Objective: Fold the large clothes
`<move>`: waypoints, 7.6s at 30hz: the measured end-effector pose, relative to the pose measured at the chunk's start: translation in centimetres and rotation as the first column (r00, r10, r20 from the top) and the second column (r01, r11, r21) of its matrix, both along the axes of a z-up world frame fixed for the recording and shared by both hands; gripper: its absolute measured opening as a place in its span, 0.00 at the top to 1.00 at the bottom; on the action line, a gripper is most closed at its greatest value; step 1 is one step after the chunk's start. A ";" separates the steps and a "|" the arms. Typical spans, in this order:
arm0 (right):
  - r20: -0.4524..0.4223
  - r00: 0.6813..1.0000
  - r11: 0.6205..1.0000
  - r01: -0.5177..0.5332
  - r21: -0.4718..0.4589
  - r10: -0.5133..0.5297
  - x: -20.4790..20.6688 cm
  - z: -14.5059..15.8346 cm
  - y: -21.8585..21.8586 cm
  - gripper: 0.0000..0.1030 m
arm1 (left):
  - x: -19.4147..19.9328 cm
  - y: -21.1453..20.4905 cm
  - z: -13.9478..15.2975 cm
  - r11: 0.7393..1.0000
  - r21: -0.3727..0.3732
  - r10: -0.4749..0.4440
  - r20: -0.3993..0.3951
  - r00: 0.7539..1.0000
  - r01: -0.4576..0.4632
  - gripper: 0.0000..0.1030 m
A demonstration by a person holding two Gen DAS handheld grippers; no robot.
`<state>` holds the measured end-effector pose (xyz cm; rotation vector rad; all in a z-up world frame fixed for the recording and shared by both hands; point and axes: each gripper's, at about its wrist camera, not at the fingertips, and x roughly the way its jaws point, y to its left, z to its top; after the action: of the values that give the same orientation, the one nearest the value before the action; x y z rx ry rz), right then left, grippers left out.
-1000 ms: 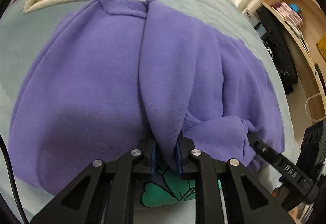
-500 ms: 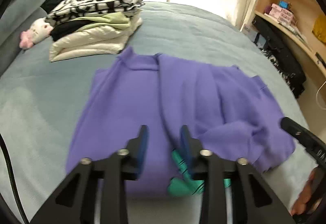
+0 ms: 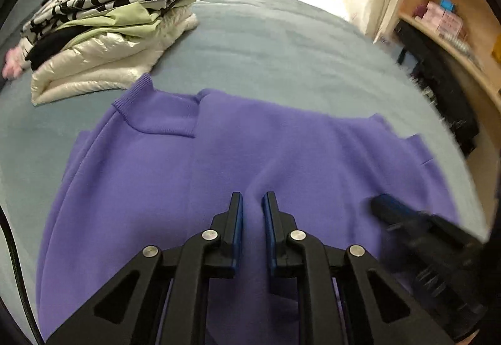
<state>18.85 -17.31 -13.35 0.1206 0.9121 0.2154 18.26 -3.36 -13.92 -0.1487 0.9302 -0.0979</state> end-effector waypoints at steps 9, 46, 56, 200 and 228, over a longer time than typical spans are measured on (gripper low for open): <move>0.007 1.000 0.996 -0.006 0.086 0.006 -0.9 0.2 -2.5 1.00 | 0.0 1.2 -0.5 0.998 -0.034 -0.047 0.017 0.999 0.047 0.88; -0.062 0.995 0.993 -0.066 0.094 0.072 -9.5 -0.5 1.8 0.95 | -9.0 -1.8 1.2 0.990 0.085 -0.118 0.017 0.993 0.116 0.81; -0.054 0.997 0.998 -0.056 -0.026 0.054 -9.9 0.0 3.3 0.95 | -11.9 0.2 5.4 0.994 0.075 -0.084 0.118 0.990 0.075 0.51; 0.027 0.963 0.945 0.258 0.200 -0.268 -13.3 9.7 -20.4 0.60 | -6.1 -13.7 13.0 0.884 -0.025 -0.459 0.145 0.876 0.467 0.14; -0.122 0.983 0.855 -0.053 0.516 0.135 6.5 0.8 -21.0 0.63 | 6.9 -11.3 3.4 0.896 -0.216 -0.407 -0.044 0.912 0.389 0.01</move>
<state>25.40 -38.35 -12.53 0.5964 0.9985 0.5467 25.16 -14.62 -10.53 -0.1503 1.0285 -0.5739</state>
